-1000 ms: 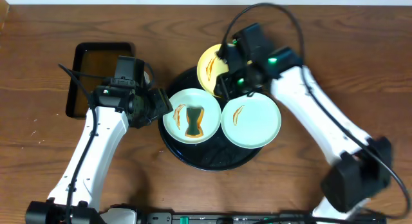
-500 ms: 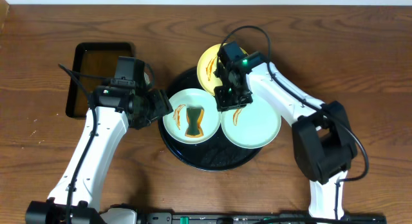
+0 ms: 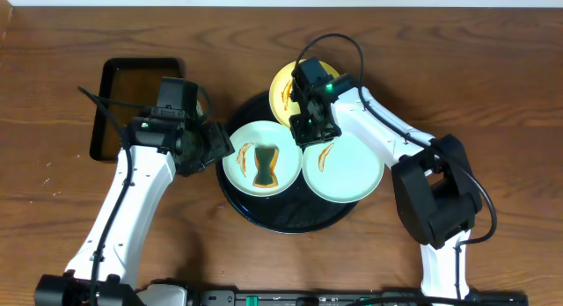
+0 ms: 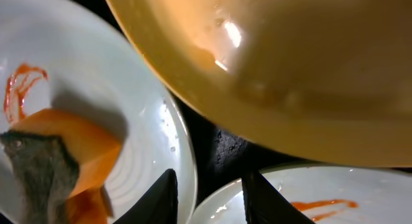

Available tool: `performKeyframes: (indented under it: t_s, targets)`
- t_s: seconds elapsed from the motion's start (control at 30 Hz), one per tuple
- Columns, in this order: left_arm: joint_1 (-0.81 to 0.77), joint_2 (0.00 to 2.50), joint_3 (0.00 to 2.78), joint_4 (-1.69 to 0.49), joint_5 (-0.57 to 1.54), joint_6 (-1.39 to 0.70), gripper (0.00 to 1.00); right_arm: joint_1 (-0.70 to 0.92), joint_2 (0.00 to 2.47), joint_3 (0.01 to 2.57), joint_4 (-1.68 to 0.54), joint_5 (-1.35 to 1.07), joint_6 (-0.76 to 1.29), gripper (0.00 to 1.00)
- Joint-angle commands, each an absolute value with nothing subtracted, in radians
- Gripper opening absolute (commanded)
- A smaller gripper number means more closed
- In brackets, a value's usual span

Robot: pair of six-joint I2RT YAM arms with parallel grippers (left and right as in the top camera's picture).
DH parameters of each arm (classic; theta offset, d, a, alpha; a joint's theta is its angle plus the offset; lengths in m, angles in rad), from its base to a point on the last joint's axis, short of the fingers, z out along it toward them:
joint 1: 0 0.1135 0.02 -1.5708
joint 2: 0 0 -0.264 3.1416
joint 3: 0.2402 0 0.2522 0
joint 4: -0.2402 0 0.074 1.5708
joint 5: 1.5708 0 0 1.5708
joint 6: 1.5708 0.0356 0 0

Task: Clean dirty plates on tray and stack at the side

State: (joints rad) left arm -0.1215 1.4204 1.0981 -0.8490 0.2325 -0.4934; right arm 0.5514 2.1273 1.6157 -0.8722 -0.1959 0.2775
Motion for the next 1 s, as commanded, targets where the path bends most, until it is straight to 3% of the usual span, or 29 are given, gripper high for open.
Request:
performKeyframes:
  t_s: [0.0,0.73,0.8,0.9,0.97]
  targets:
    - [-0.121,1.425,1.096,-0.851,0.216,-0.48,0.68,0.578,2.134,1.622,-0.862,-0.161,0.298,0.3]
    - [-0.121,1.425,1.096,-0.852,0.216,-0.48,0.68,0.622,2.135,1.533,-0.762,-0.076,0.322,0.26]
    - [-0.121,1.425,1.096,-0.851,0.216,-0.48,0.69,0.622,2.135,1.524,-0.751,-0.076,0.322,0.24]
    - [-0.121,1.425,1.096,-0.851,0.22,-0.481,0.7,0.622,2.135,1.524,-0.749,-0.077,0.321,0.12]
    - [-0.121,1.425,1.096,-0.852,0.226,-0.48,0.7,0.624,2.135,1.523,-0.744,-0.077,0.321,0.12]
